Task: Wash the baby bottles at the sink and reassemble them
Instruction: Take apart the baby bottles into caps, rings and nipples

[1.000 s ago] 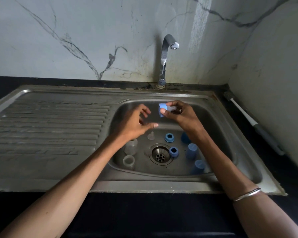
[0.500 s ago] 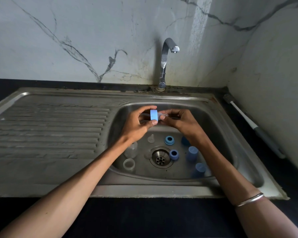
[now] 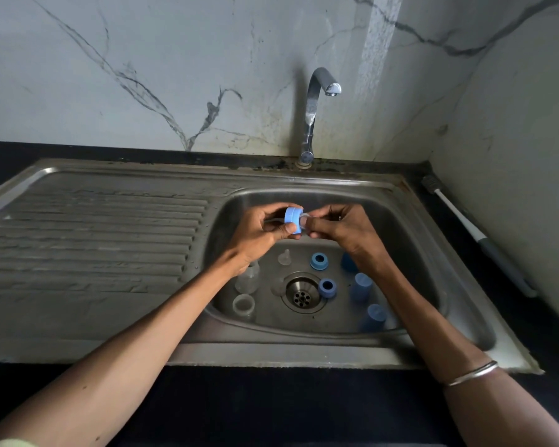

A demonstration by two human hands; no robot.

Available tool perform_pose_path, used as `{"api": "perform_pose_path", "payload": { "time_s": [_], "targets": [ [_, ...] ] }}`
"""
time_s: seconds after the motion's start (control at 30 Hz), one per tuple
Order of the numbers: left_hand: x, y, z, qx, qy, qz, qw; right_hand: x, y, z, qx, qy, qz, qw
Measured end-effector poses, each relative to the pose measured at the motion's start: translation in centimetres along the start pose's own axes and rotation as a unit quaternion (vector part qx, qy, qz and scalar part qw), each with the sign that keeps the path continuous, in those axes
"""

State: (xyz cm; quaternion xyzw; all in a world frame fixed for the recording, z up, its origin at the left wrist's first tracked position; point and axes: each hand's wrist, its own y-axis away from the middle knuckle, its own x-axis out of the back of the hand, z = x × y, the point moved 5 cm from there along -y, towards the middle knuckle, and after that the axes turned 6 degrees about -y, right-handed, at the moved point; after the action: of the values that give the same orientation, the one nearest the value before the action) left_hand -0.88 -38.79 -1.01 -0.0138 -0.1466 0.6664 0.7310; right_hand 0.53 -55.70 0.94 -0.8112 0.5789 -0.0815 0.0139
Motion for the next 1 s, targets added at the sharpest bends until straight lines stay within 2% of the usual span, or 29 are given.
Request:
{"api": "perform_pose_path", "payload": {
  "time_s": [0.23,0.37,0.53,0.67,0.77,0.87,1.0],
  "targets": [
    [-0.6,0.4,0.3,-0.026,-0.039,0.008,0.999,-0.2,0.2,0.3,0.003,0.027,0.034,0.999],
    [-0.1,-0.1,0.1,-0.006,0.023,0.023,0.999,-0.4,0.2,0.0,0.023,-0.042,0.041,0.998],
    [0.2,-0.5,-0.6,0.035,0.071,0.029,0.996,-0.4,0.1,-0.5,0.017,-0.036,0.004,0.999],
    [-0.1,-0.4,-0.6,0.065,0.141,0.025,0.988,-0.1,0.2,-1.0,0.034,0.02,0.005,0.999],
    [-0.2,-0.4,-0.2,0.079,0.2,0.018,0.976,0.1,0.2,-1.7,0.089,0.109,0.009,0.99],
    [-0.3,-0.2,-0.1,0.098,0.215,0.008,0.972,0.2,0.2,-2.3,0.133,0.191,0.022,0.972],
    [-0.7,0.0,-0.4,0.142,0.224,0.003,0.964,-0.1,0.3,-2.7,0.162,0.214,0.022,0.963]
  ]
}}
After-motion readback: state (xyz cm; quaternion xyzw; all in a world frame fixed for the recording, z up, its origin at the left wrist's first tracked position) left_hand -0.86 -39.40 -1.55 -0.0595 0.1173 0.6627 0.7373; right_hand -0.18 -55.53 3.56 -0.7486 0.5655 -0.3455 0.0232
